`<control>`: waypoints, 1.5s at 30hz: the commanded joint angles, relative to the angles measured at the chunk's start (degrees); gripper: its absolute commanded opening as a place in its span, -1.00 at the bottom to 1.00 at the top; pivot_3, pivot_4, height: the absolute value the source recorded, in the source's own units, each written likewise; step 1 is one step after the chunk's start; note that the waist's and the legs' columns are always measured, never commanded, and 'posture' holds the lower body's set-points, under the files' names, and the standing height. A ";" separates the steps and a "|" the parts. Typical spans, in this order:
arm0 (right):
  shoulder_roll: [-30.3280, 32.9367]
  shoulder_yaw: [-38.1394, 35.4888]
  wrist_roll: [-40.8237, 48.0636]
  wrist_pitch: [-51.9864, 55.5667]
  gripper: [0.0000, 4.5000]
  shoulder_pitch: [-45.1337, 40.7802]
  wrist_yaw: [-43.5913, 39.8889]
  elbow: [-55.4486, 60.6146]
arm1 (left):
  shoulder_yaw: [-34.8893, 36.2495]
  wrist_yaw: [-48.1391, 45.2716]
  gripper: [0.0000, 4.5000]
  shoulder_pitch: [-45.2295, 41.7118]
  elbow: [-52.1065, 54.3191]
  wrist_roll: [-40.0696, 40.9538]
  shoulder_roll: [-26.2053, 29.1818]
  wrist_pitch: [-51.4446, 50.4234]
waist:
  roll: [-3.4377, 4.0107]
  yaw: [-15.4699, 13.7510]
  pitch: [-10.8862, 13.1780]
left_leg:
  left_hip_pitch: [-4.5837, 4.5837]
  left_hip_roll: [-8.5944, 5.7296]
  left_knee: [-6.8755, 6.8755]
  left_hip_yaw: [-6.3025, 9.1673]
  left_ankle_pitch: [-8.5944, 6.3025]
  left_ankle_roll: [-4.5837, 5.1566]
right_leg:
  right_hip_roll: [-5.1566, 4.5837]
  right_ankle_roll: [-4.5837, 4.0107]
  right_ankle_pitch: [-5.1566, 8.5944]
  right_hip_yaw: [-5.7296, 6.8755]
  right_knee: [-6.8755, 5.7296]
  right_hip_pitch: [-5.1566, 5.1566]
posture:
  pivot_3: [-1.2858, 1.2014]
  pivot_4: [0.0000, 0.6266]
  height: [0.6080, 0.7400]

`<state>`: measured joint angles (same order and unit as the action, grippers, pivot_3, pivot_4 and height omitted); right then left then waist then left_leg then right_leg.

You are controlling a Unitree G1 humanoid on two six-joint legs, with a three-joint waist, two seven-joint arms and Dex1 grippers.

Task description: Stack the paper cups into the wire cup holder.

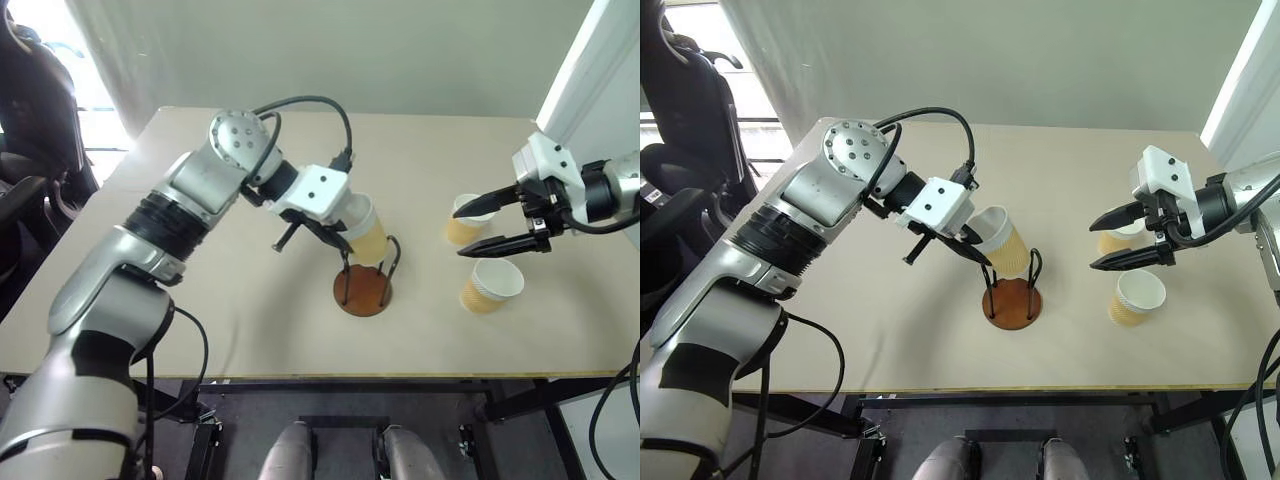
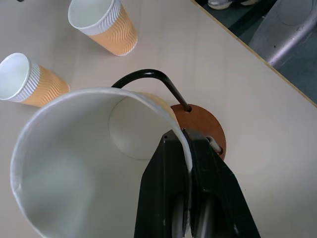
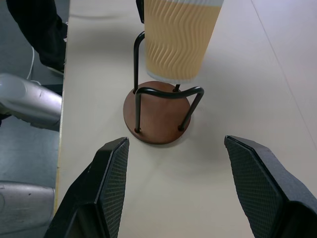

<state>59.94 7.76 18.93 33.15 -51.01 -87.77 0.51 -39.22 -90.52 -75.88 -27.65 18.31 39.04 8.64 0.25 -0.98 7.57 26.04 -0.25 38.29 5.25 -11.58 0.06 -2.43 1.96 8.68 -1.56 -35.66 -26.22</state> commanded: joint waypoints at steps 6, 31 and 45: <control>1.36 -2.32 0.30 -0.94 0.39 -0.72 0.46 0.96 | 1.55 -1.98 0.17 -1.48 0.79 1.37 -0.32 0.41 | 0.00 -0.02 0.00 | 0.00 0.00 0.00 0.00 0.00 0.00 | 0.00 0.01 0.00 0.00 0.01 0.00 | 0.03 -0.52 1.00; -7.59 4.82 -16.05 -21.19 0.39 -9.76 7.44 -25.41 | 31.91 6.22 0.99 3.52 0.38 8.76 -7.27 -30.04 | 0.13 -0.01 -0.04 | -0.05 0.02 -0.04 -0.03 -0.03 0.15 | 0.00 0.52 -0.56 0.00 0.62 0.19 | 0.03 -0.52 1.00; -11.34 11.54 -32.44 -40.92 0.39 -17.27 15.04 -50.62 | 36.81 5.09 0.99 11.28 12.13 14.50 -1.62 -47.47 | 0.16 -0.05 -0.03 | -0.13 0.02 -0.12 -0.01 -0.01 0.15 | -0.05 0.15 -0.75 0.04 0.64 0.17 | 0.03 -0.52 1.00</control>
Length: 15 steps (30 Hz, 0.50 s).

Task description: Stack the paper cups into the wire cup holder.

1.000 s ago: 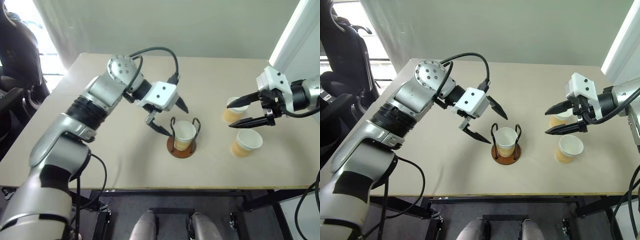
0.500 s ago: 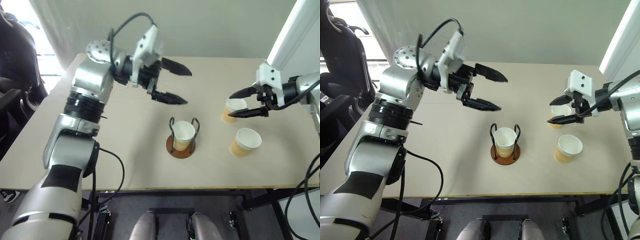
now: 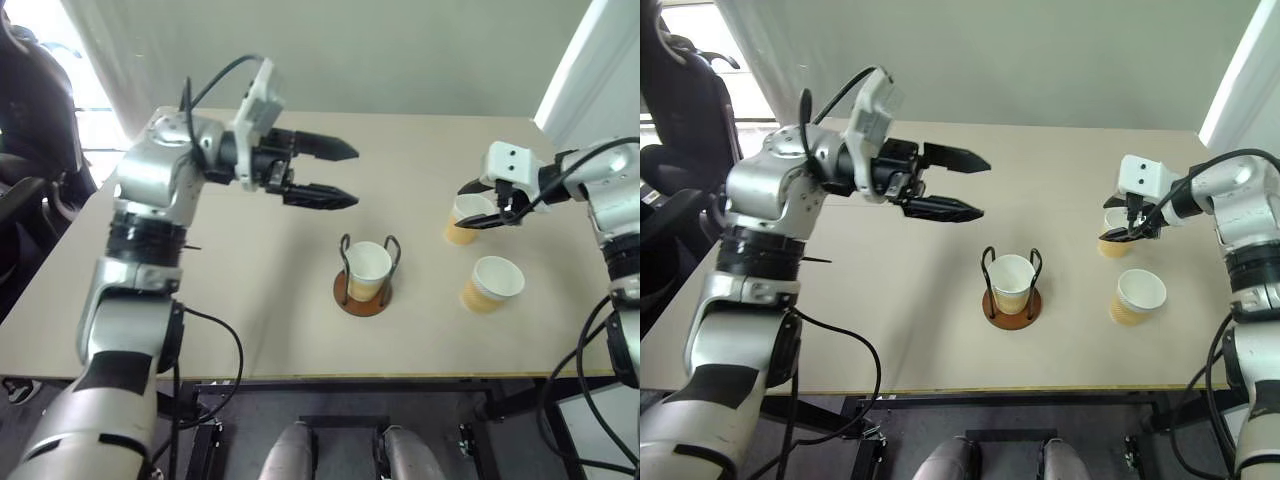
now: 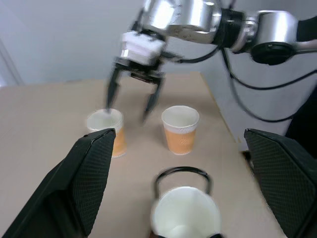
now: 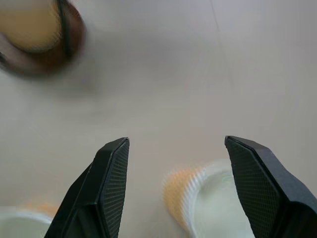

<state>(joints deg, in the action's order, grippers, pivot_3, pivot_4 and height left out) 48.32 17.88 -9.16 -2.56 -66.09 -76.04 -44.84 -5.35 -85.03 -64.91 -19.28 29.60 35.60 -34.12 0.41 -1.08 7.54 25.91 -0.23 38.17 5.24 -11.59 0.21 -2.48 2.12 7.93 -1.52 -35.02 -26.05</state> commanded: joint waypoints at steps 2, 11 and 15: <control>-0.02 2.28 -6.44 -8.04 0.39 -3.29 4.49 -8.65 | 3.37 0.33 0.99 1.08 5.22 4.04 2.21 -6.18 | 0.02 0.05 0.01 | -0.02 0.03 -0.02 0.00 0.02 -0.03 | 0.01 -0.02 -0.07 0.02 -0.04 -0.02 | 0.03 -0.52 1.00; -2.99 4.09 -13.22 -14.89 0.39 -6.79 10.51 -18.48 | 5.01 4.14 0.99 4.79 7.50 2.66 2.46 -2.35 | 0.07 0.09 0.03 | -0.04 0.02 -0.01 -0.01 0.13 -0.01 | 0.00 -0.24 -0.20 -0.02 0.00 0.00 | 0.03 -0.52 1.00; -4.01 3.85 -14.18 -15.76 0.39 -7.61 10.94 -19.98 | 6.10 4.19 0.99 6.22 6.75 2.46 2.93 0.79 | 0.07 0.12 0.03 | -0.02 0.02 -0.03 -0.01 0.13 -0.01 | 0.00 -0.25 -0.20 -0.02 0.02 -0.01 | 0.03 -0.52 1.00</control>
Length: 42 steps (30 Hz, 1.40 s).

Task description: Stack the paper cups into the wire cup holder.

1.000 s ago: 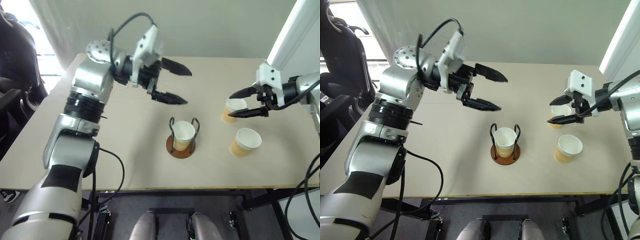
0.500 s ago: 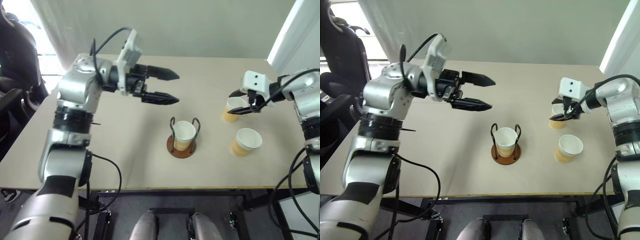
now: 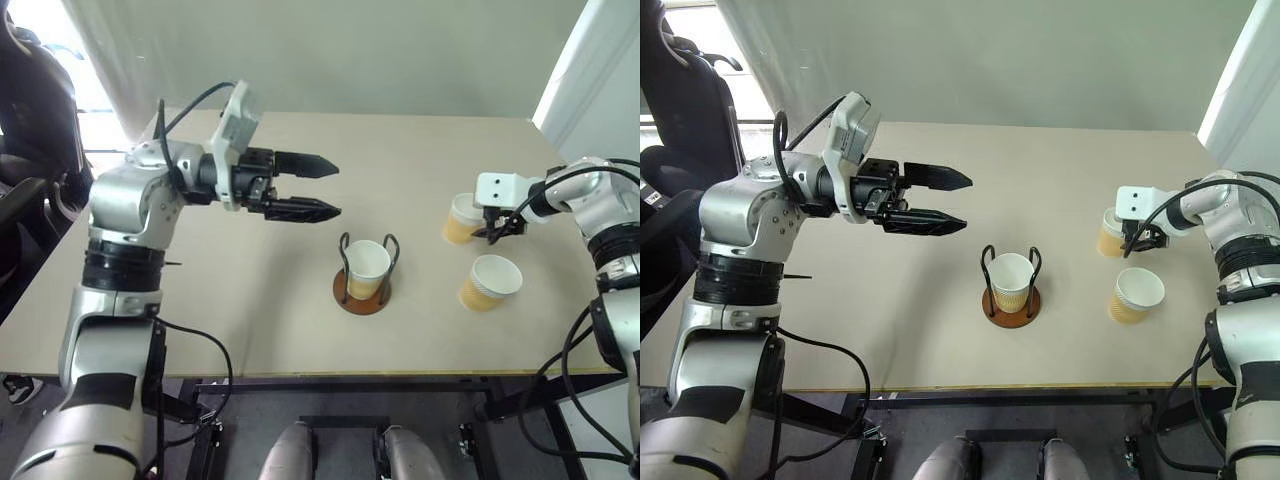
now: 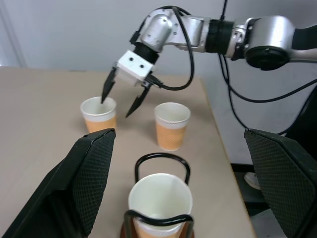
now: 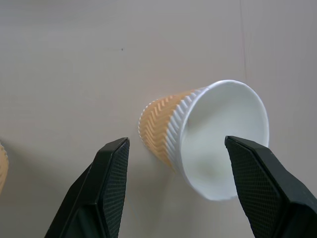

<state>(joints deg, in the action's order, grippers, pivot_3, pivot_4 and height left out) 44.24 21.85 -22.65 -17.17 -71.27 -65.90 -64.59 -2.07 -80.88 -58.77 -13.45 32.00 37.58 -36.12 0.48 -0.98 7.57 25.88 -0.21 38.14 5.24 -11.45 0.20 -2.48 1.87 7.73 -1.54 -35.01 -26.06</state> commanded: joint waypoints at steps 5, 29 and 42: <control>-0.59 0.66 -2.77 -2.21 0.39 -2.96 1.95 -1.50 | 3.20 -1.50 0.99 1.86 -0.43 -1.13 1.74 7.79 | 0.01 -0.02 0.00 | 0.01 0.00 -0.10 0.00 -0.02 -0.03 | 0.00 -0.01 0.01 0.01 0.05 -0.02 | 0.03 -0.52 1.00; 0.72 0.89 -5.20 -5.12 -0.99 -2.58 -4.95 2.46 | 0.62 -11.48 1.00 2.37 -9.22 -3.04 5.12 8.84 | 0.02 -0.04 0.00 | 0.10 0.00 -0.23 0.02 -0.10 -0.16 | 0.00 -0.11 0.06 0.01 0.07 -0.15 | 0.03 -0.52 1.00; 8.55 -5.44 7.37 9.12 -0.99 5.62 -21.59 38.55 | -5.63 -11.62 1.00 -0.04 -17.74 -3.10 4.07 14.91 | 0.02 0.08 0.01 | 0.16 0.00 -0.23 0.03 -0.14 -0.20 | 0.01 -0.19 0.14 0.01 0.11 -0.18 | 0.03 -0.52 1.00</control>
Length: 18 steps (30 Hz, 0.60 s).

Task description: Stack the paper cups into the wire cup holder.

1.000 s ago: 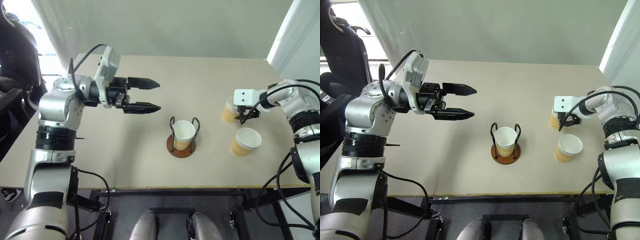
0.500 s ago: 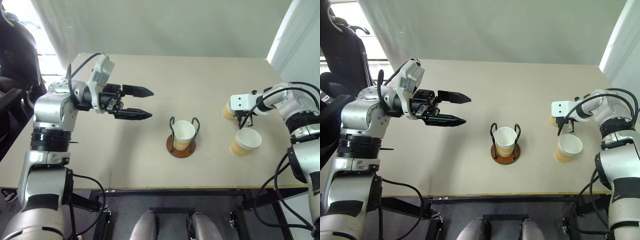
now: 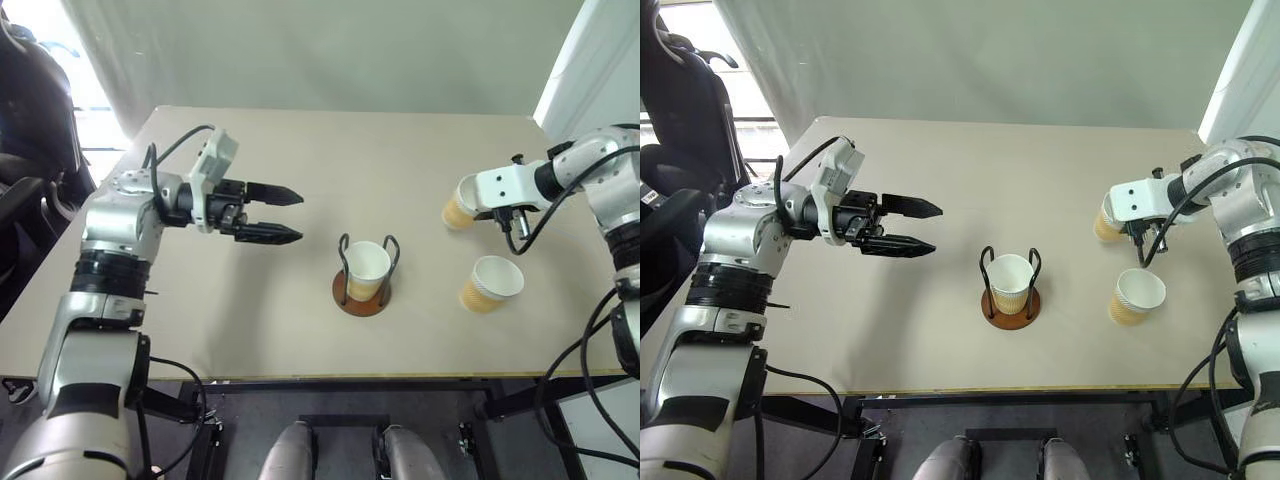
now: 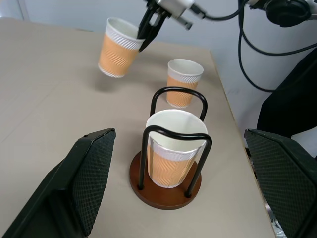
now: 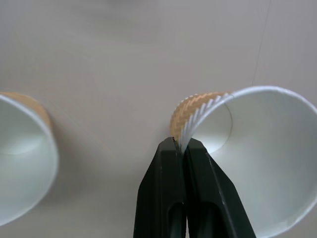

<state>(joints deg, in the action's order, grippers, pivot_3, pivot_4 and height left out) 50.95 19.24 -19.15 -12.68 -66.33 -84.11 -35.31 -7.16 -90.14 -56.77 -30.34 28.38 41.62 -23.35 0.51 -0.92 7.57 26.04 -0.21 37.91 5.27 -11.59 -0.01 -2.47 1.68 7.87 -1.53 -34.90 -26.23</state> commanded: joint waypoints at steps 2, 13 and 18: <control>2.56 -3.81 6.50 10.05 -0.99 2.45 -5.97 16.93 | -1.76 -2.36 1.00 -2.64 -2.39 0.51 -0.28 3.71 | 0.00 0.09 0.00 | -0.01 0.00 0.00 0.00 0.00 0.00 | 0.01 0.00 0.02 0.00 -0.01 0.00 | 0.03 -0.52 1.00; 2.23 -3.01 11.97 27.86 -0.99 -0.43 -8.39 34.12 | -10.30 -2.36 1.00 -5.03 -8.76 3.76 -0.63 12.26 | 0.00 0.16 0.00 | 0.01 -0.02 0.09 -0.01 0.06 0.04 | 0.04 0.02 0.18 -0.03 -0.03 0.01 | 0.03 -0.52 1.00; 0.46 -1.39 12.38 30.27 -0.99 -5.37 -8.39 32.76 | -14.91 -2.36 1.00 -5.94 -10.54 4.76 0.67 16.63 | 0.00 0.19 0.00 | 0.00 0.00 0.04 0.01 0.08 0.04 | 0.08 -0.01 0.26 -0.02 -0.08 -0.03 | 0.03 -0.52 1.00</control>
<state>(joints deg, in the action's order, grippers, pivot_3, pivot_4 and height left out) 51.43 17.62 -7.54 16.87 -70.01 -92.24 -3.04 -21.37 -90.20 -61.01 -40.75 32.10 41.18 -9.23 0.51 -0.73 7.57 26.04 -0.21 37.95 5.28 -11.51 0.03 -2.39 1.65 8.16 -1.54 -34.97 -26.27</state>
